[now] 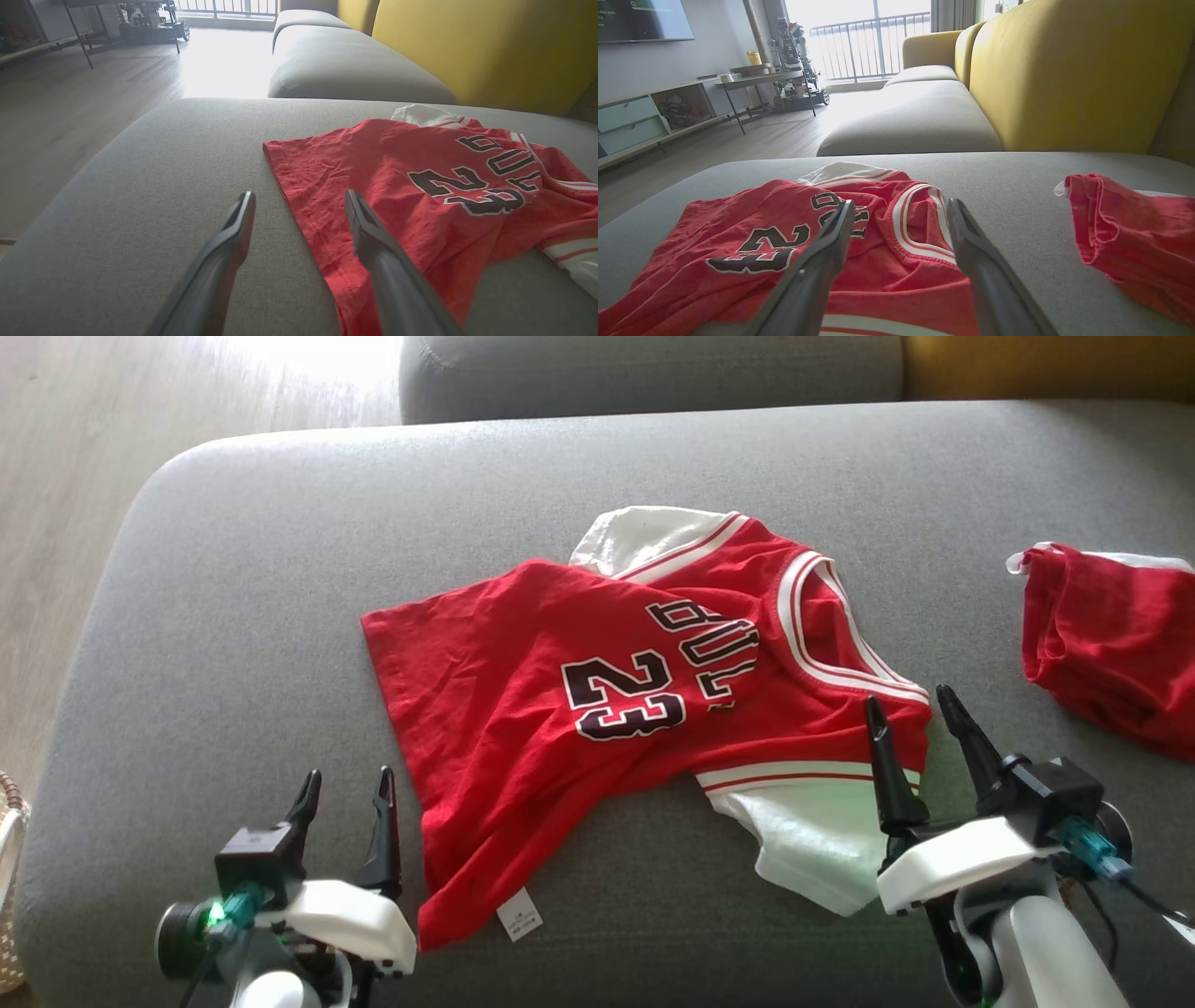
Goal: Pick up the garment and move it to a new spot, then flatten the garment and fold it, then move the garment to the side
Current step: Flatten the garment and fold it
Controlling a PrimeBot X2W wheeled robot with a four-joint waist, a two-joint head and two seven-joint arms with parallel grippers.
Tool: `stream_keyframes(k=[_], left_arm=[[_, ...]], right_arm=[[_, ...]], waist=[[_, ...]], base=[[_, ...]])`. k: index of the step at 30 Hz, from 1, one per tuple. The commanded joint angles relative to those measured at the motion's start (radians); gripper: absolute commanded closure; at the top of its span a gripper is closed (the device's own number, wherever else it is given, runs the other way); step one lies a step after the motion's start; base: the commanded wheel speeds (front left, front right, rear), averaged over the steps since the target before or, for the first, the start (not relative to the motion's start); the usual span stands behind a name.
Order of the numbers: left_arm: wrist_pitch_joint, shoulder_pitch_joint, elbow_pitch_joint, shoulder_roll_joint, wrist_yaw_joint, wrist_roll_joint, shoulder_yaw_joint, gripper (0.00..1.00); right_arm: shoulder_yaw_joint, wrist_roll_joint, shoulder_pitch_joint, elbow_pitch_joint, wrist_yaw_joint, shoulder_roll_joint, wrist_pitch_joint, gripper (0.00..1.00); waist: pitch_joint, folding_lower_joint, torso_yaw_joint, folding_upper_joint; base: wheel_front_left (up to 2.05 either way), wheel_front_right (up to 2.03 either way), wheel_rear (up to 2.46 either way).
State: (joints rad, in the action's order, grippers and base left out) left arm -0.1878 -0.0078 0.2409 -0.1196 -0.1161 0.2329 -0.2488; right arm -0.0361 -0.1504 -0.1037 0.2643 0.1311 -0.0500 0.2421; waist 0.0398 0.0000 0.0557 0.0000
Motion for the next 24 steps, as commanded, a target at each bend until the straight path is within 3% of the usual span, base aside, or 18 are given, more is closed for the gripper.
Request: stream_keyframes(k=[1,13,24], left_arm=[[-0.015,-0.041,-0.021,-0.005,-0.008,0.014,0.033,0.00],[0.043,-0.206,0.070,-0.049,-0.038,-0.007,0.055,0.00],[0.174,-0.503,0.288,-0.165,0.000,-0.033,0.066,0.00]], right_arm=[[-0.021,0.004,-0.021,-0.036,0.000,0.000,0.003,0.00],[-0.040,0.026,-0.061,-0.098,0.000,0.000,-0.014,0.00],[-0.048,0.018,-0.107,-0.151,0.000,0.000,-0.008,0.00]], waist=[[0.003,0.0000,-0.002,0.0000],[0.121,0.0000,-0.085,0.0000],[0.251,0.0000,-0.171,0.0000]], base=[[0.00,0.00,0.00],[0.00,0.00,0.00],[0.00,0.00,0.00]])
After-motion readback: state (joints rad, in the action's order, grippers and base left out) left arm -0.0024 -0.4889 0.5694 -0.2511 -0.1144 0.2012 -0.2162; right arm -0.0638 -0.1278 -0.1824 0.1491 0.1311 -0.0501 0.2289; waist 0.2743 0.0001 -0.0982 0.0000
